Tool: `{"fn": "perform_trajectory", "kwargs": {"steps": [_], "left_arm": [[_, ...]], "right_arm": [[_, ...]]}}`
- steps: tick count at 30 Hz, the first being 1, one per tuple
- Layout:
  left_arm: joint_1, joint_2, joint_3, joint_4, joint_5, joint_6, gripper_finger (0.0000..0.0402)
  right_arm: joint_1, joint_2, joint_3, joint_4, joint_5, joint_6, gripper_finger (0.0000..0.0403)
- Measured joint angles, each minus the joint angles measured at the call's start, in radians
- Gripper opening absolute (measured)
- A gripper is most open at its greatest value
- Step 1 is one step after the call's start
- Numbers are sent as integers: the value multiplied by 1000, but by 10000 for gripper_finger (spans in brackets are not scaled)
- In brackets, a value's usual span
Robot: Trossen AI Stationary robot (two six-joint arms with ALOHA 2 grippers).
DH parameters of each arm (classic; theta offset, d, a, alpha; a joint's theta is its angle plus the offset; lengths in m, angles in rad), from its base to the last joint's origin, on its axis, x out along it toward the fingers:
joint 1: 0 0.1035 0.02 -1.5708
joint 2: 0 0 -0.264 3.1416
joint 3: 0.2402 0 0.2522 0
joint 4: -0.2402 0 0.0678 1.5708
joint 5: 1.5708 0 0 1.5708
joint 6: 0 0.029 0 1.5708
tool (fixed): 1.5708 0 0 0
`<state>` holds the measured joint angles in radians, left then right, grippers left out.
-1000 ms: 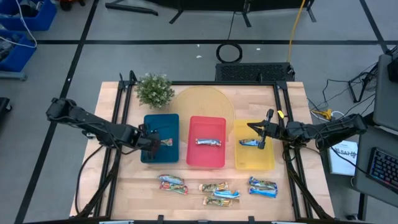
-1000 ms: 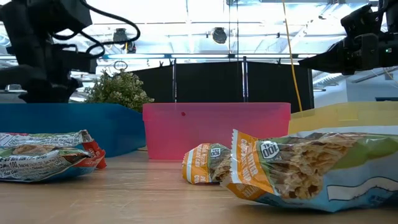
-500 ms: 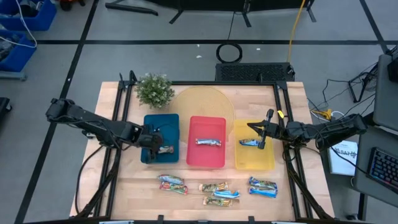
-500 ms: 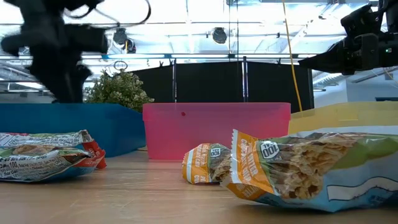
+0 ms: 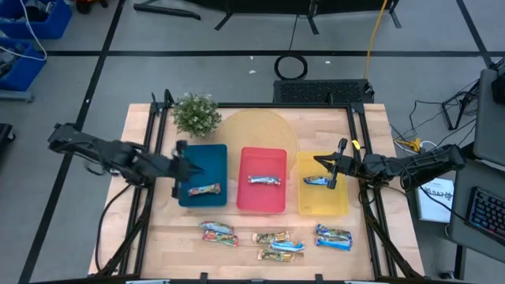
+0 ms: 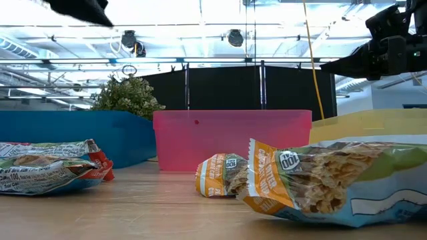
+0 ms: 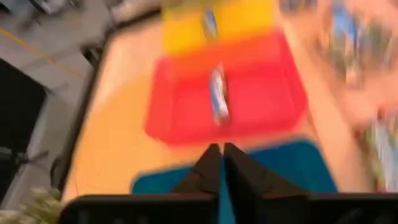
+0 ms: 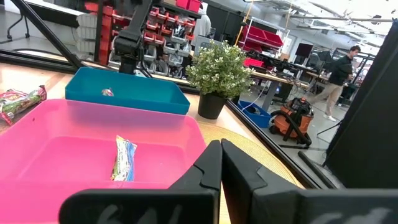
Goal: Pick and place Granola Bars by type
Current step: Put the blue granola bar into the yellow bin
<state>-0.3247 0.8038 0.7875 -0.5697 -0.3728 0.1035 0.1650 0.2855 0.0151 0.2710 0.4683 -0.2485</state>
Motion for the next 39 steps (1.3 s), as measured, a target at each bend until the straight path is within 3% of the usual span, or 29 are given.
{"fn": "perform_trajectory", "kwargs": {"steps": [6,10,15,19,22,26,33,39], "left_arm": [[-12,-158,-149,209,22,-38,17],[-16,-191,-329,428,22,-58,5],[-24,-189,-552,757,11,44,6],[-9,-192,-631,900,-52,128,8],[8,-197,-635,913,-45,123,9],[11,-196,-635,902,-40,100,4],[11,-196,-635,894,-46,84,40],[11,-196,-635,888,-45,45,55]], "right_arm": [[0,0,0,0,0,0,0],[0,0,0,1,-1,0,0],[0,0,0,11,-2,5,0],[0,12,0,147,-33,16,0],[1,41,17,220,-80,-44,0],[1,124,82,189,-81,-129,0],[76,393,329,137,-72,-178,0],[210,699,675,-162,119,-156,0]]}}
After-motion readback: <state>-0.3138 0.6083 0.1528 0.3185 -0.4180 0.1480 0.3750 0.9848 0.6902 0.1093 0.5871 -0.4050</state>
